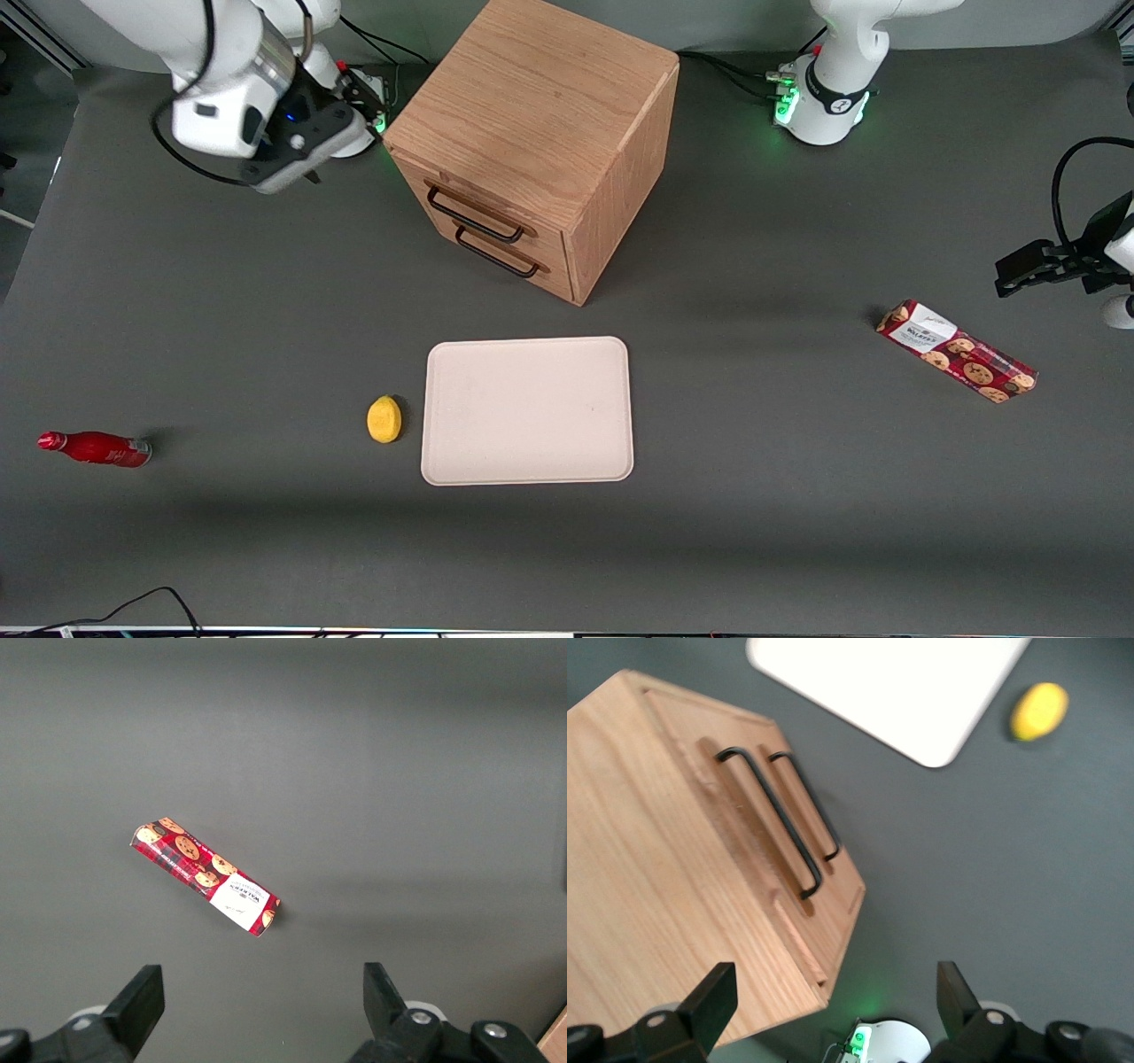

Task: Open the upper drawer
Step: 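Lower the open right gripper onto the upper drawer's black handle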

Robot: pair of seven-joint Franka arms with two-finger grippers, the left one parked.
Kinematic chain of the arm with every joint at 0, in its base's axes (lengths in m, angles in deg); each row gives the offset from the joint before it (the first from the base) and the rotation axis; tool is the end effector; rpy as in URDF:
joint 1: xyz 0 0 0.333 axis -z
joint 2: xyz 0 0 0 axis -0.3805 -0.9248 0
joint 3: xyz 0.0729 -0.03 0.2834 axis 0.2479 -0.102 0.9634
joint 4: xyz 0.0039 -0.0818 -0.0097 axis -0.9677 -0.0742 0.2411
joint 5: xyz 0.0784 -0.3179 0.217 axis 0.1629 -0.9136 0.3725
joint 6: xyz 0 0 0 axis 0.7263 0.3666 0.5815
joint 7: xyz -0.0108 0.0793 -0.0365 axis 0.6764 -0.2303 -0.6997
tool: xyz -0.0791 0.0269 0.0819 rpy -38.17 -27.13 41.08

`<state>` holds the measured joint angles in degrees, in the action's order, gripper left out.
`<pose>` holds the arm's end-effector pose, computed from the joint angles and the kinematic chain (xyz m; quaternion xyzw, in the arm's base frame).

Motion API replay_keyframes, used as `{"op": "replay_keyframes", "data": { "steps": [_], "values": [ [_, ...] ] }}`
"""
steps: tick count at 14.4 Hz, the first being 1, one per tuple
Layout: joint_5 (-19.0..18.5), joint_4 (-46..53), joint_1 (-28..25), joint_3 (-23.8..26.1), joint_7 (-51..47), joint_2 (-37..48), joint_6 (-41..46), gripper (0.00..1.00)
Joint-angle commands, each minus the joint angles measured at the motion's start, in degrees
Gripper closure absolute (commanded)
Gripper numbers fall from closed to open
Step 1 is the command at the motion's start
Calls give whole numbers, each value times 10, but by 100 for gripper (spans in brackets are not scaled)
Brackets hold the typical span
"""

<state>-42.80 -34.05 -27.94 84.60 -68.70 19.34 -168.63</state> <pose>0.4523 0.2548 0.5800 -0.9522 -0.2829 0.0908 0.0703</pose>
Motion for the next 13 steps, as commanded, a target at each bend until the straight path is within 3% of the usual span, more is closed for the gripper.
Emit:
{"op": "replay_keyframes", "data": {
  "steps": [1,4,13],
  "values": [
    [34,20,1,37,48,-67,-7,0],
    [38,17,1,66,84,-107,-39,0],
    [38,-32,12,66,135,-150,-120,0]
  ]
}}
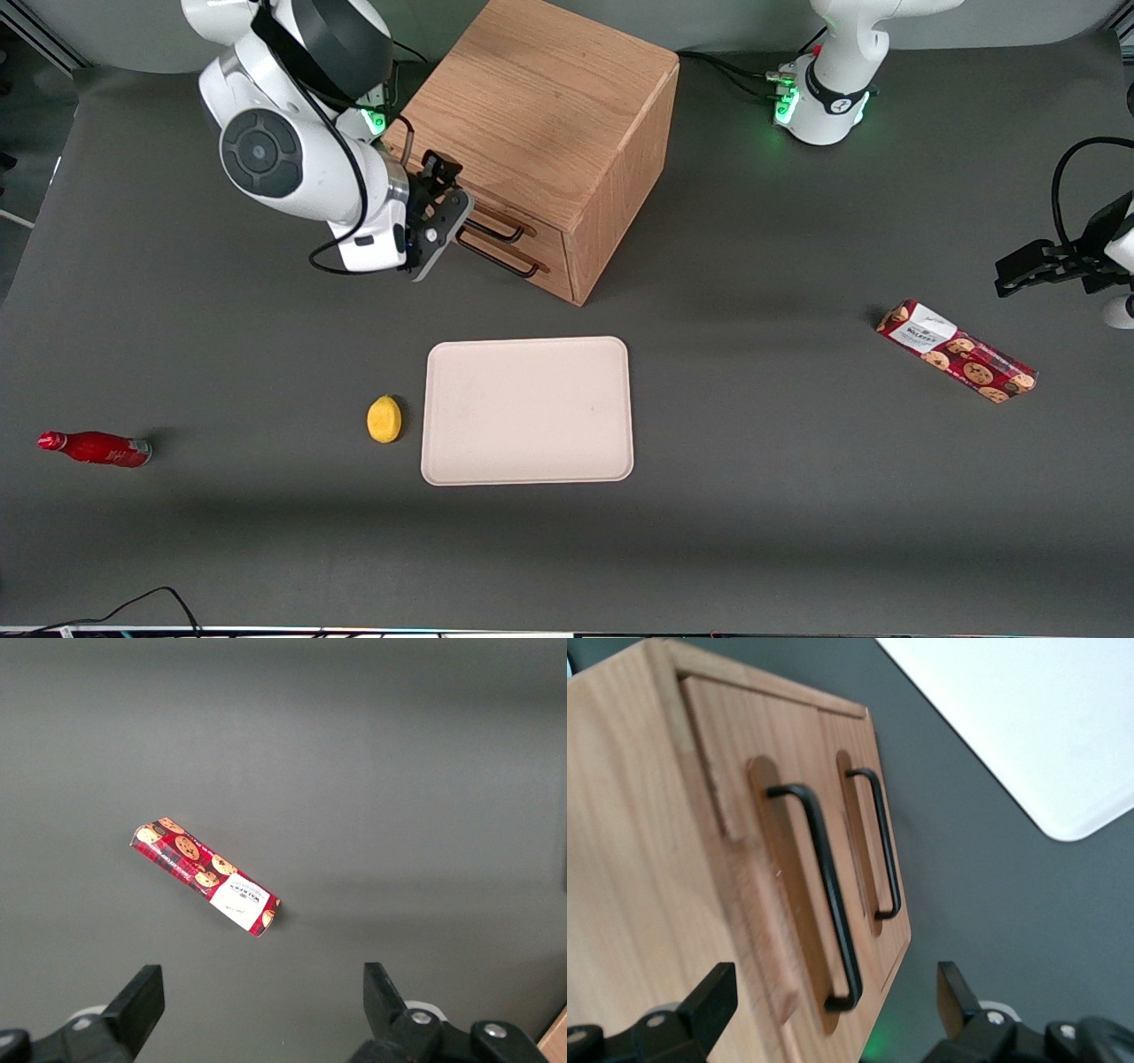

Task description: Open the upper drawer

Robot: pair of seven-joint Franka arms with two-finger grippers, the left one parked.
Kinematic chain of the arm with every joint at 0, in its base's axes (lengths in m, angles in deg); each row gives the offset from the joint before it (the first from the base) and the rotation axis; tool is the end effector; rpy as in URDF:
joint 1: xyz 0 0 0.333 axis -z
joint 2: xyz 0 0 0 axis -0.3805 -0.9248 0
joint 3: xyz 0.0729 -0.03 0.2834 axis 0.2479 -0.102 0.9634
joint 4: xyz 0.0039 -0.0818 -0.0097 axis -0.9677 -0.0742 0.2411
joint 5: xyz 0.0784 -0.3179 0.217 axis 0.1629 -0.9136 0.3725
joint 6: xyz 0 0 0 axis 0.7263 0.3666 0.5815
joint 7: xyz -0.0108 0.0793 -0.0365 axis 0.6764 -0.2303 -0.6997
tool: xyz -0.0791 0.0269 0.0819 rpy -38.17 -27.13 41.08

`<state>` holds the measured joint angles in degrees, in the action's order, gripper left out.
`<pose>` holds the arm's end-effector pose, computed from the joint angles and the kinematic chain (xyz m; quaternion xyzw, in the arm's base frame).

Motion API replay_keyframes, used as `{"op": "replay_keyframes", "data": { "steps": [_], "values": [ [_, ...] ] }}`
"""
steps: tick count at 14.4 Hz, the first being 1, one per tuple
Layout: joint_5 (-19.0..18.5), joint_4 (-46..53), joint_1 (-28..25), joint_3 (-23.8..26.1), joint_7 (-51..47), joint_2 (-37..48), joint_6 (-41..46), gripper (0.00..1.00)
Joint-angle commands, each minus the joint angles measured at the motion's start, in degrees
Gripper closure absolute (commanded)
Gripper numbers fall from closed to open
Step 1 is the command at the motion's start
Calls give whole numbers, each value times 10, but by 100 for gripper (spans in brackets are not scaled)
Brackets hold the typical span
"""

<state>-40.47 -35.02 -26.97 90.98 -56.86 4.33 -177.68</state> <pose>0.4898 0.3136 0.4544 -0.8945 -0.3987 0.1422 0.1438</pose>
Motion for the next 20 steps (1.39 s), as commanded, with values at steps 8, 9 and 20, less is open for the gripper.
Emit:
{"op": "replay_keyframes", "data": {
  "steps": [8,9,20],
  "values": [
    [8,-109,0,4,54,12,-130,0],
    [8,-113,0,4,55,16,-130,0],
    [31,-150,1,5,57,12,-168,0]
  ]
}}
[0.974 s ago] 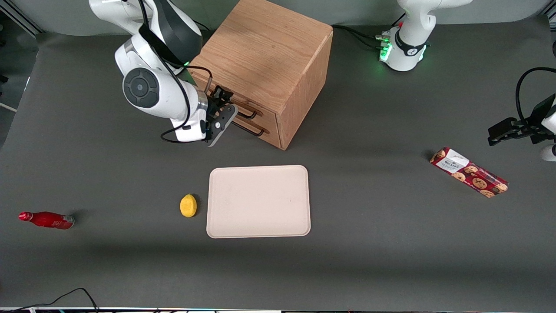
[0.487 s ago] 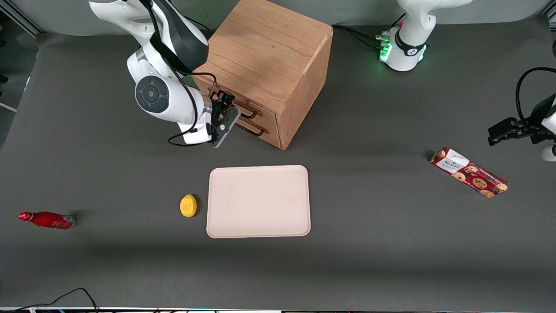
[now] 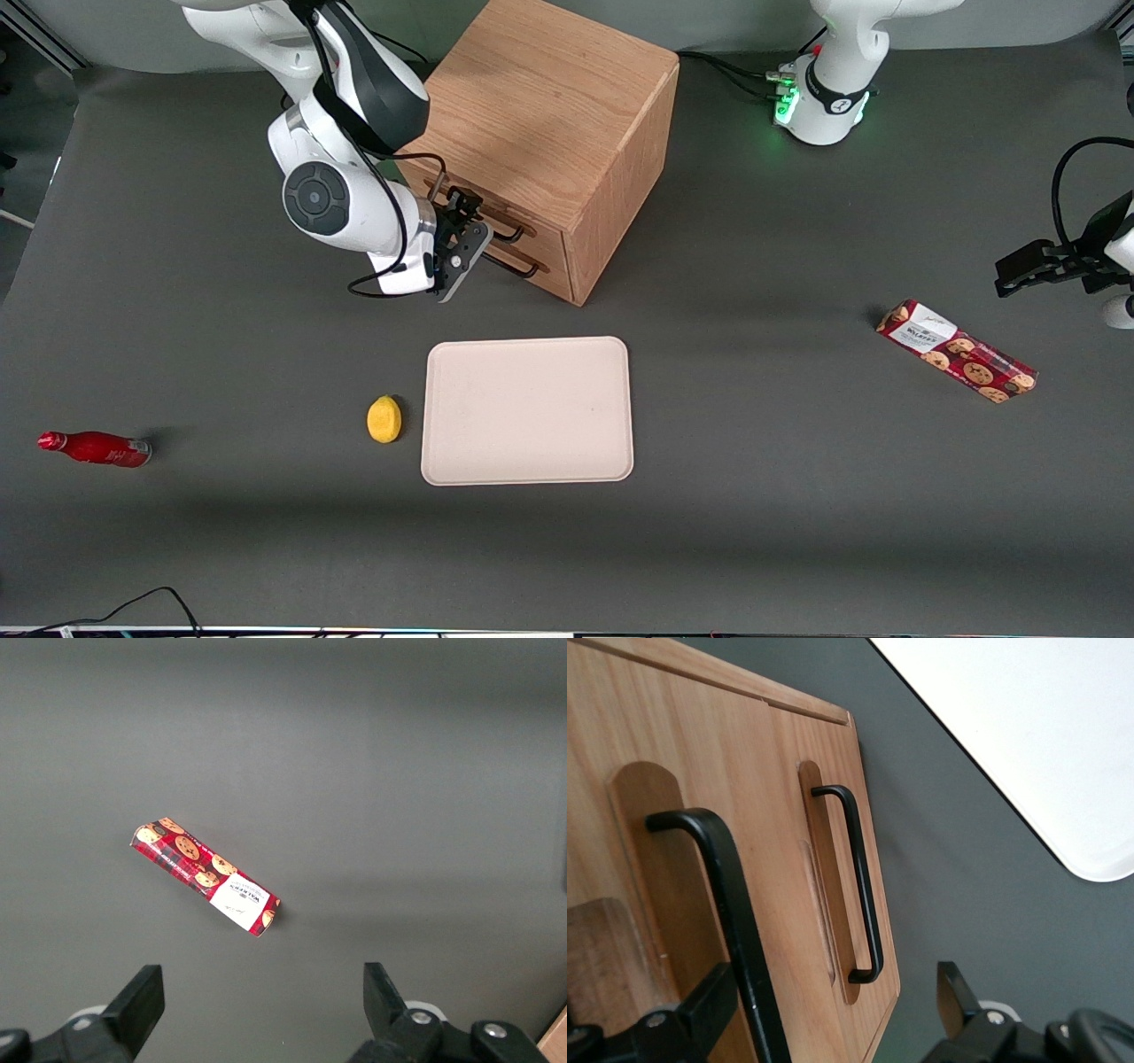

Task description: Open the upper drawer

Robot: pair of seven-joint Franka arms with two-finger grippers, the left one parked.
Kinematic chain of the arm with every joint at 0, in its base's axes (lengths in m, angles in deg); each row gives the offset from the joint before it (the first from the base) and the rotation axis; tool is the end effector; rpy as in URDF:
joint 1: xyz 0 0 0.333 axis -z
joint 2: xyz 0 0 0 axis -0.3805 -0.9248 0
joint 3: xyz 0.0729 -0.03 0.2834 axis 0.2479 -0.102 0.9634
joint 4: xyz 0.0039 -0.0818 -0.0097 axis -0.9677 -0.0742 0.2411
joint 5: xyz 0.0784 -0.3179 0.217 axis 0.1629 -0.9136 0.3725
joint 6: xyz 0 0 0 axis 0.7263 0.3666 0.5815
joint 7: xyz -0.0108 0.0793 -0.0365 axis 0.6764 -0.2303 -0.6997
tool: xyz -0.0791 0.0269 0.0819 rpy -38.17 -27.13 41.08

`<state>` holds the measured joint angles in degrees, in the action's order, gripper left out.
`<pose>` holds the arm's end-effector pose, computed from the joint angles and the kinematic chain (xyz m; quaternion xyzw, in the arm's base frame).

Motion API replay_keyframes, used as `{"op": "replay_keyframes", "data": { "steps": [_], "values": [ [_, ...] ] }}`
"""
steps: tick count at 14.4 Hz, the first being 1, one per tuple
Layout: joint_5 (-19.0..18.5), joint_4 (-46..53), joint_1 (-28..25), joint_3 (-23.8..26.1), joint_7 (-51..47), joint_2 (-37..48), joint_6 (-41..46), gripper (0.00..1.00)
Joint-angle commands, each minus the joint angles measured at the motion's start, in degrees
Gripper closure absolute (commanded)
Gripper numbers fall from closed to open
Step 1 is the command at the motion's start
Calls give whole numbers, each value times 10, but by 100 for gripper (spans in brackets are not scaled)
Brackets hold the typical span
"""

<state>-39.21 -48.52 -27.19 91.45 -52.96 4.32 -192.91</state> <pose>0.4743 0.3161 0.3651 -0.8930 -0.4050 0.1246 0.1519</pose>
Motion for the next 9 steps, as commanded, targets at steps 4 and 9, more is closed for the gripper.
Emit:
{"op": "replay_keyframes", "data": {
  "steps": [4,9],
  "values": [
    [17,-13,7,0,18,6,-25,0],
    [2,7,7,-6,22,-27,-40,0]
  ]
}}
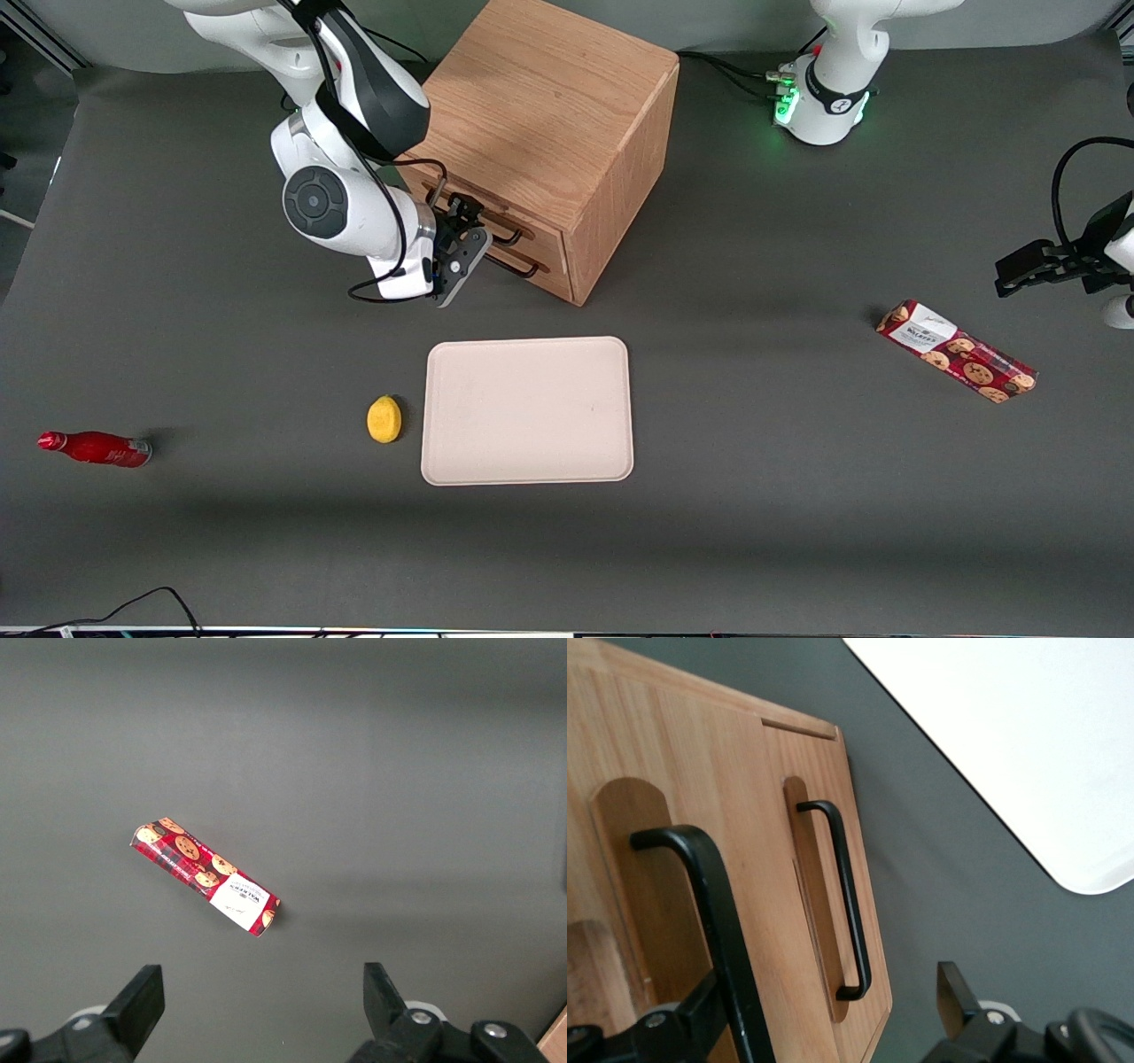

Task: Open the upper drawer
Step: 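Pull the upper drawer outward from the cabinet with the right gripper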

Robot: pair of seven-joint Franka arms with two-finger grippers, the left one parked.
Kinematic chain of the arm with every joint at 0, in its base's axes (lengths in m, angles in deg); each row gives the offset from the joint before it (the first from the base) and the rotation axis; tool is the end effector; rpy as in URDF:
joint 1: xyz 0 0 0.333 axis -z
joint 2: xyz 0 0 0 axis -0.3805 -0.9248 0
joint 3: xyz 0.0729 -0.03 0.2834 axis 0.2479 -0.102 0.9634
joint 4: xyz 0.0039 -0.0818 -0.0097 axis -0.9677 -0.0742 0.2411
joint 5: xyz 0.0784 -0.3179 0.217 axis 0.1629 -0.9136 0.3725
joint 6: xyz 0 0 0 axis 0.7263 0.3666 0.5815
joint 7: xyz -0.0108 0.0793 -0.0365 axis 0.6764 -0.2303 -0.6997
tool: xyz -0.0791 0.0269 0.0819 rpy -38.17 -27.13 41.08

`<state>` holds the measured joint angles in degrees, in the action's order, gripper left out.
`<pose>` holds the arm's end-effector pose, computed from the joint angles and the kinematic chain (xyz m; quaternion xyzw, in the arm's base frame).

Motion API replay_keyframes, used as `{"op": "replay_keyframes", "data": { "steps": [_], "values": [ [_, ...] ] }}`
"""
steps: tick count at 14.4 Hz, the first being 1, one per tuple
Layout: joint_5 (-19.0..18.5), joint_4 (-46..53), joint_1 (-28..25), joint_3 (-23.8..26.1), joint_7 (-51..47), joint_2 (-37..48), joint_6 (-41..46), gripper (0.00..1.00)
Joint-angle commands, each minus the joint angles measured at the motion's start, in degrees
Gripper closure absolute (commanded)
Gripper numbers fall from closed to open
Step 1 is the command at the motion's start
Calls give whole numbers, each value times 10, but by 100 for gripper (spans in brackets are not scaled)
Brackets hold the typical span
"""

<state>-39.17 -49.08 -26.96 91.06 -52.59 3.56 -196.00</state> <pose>0.4827 0.3122 0.3568 -0.8975 -0.3986 0.1080 0.1549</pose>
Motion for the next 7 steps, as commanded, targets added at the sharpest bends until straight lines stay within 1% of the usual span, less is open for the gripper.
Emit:
{"op": "replay_keyframes", "data": {
  "steps": [1,2,4,6,7],
  "values": [
    [-11,23,6,-3,17,-27,-10,0],
    [-22,36,13,-4,16,-37,-9,0],
    [-25,59,27,-4,16,-55,-8,0],
    [-41,83,46,-3,18,-72,-4,0],
    [-51,95,47,-4,18,-78,-3,0]
  ]
}}
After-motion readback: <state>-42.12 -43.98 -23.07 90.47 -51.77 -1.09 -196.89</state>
